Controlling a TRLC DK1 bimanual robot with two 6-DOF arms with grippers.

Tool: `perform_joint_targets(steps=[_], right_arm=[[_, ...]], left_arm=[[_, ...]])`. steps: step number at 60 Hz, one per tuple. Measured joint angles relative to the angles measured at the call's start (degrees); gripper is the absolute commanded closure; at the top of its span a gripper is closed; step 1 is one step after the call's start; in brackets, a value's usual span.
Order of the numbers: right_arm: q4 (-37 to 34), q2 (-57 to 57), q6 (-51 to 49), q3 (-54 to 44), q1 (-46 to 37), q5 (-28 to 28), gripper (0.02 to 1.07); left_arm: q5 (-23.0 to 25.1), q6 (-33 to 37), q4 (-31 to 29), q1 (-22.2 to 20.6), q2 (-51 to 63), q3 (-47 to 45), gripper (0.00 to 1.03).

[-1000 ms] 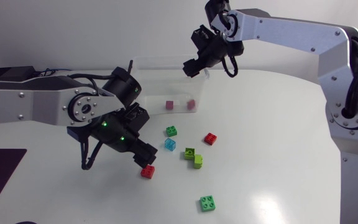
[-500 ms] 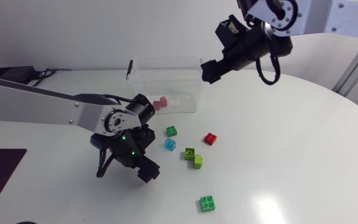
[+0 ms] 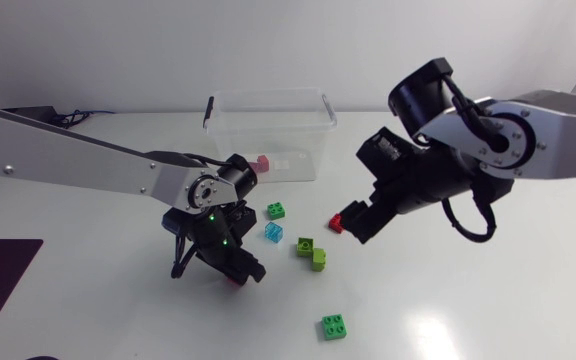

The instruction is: Place the duplo bricks in the container

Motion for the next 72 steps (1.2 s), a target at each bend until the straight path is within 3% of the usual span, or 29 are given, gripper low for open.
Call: perform_joint_targets(steps=[21, 31, 48, 72], right_arm=[[1.4, -0.7, 3.15, -8.13, 4.44, 1.4, 0.07], [7.06, 4.39, 2.36, -8.2, 2.36, 1.68, 0.07], [13.11, 16.48, -1.66, -4.76, -2.71, 1.4, 0.07], [15.76, 28.79, -3.54, 5.31, -5.53, -0.09, 0.1]], left_arm=[[1.03, 0.02, -1.73, 1.77, -1.33, 1.44, 0.82], [1.03, 0.2, -5.18, 3.85, -8.26, 5.9, 0.82], [0.9, 1.14, -5.62, 6.8, -16.63, 14.88, 0.82], [0.31, 2.27, 2.78, 9.92, -17.4, 21.73, 0.82]])
